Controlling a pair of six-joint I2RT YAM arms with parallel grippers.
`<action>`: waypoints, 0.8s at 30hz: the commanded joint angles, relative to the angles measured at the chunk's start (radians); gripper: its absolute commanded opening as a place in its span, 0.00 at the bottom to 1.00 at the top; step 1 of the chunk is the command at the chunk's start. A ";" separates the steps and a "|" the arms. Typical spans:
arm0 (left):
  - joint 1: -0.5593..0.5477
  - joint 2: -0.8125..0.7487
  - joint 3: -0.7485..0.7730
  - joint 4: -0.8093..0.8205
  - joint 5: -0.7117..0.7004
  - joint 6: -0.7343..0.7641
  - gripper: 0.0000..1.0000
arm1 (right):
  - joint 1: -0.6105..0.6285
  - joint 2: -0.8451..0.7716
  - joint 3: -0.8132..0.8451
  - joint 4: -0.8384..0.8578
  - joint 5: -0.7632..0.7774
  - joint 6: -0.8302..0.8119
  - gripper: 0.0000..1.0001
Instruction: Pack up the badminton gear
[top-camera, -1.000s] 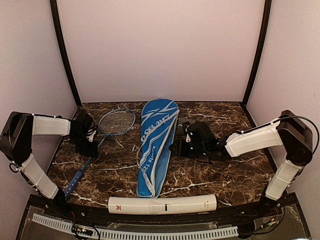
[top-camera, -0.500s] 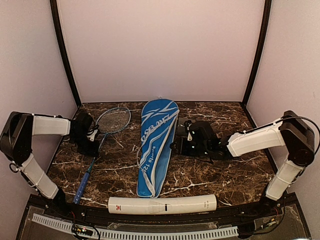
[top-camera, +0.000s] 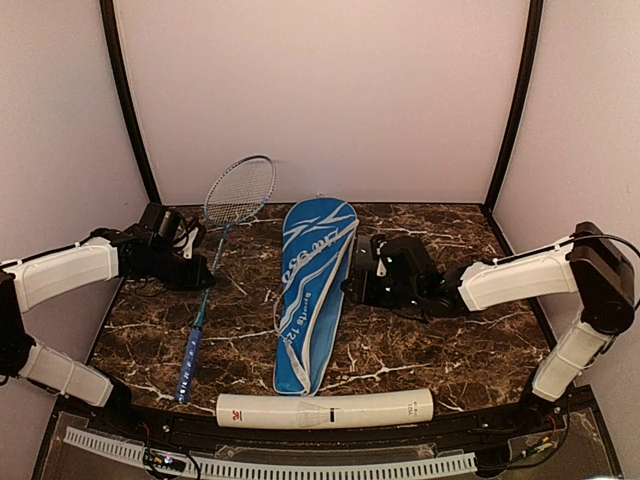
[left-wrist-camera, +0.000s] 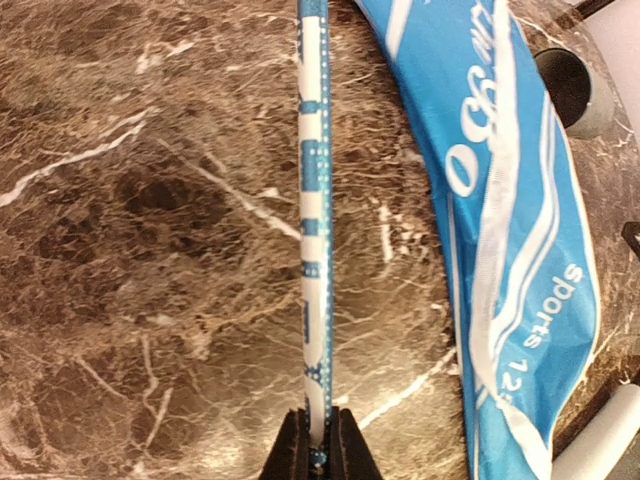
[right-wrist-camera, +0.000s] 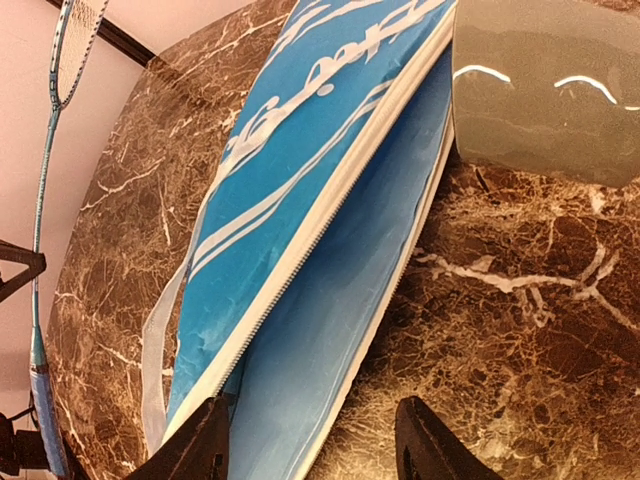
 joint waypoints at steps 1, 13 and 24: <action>-0.066 -0.062 0.001 0.093 0.017 -0.126 0.00 | -0.007 -0.072 0.023 -0.004 0.037 -0.021 0.57; -0.271 -0.109 -0.026 0.375 -0.044 -0.356 0.00 | 0.033 -0.094 0.091 0.059 -0.159 -0.147 0.55; -0.382 -0.058 0.005 0.488 -0.125 -0.402 0.00 | 0.153 0.092 0.259 0.111 -0.282 -0.228 0.55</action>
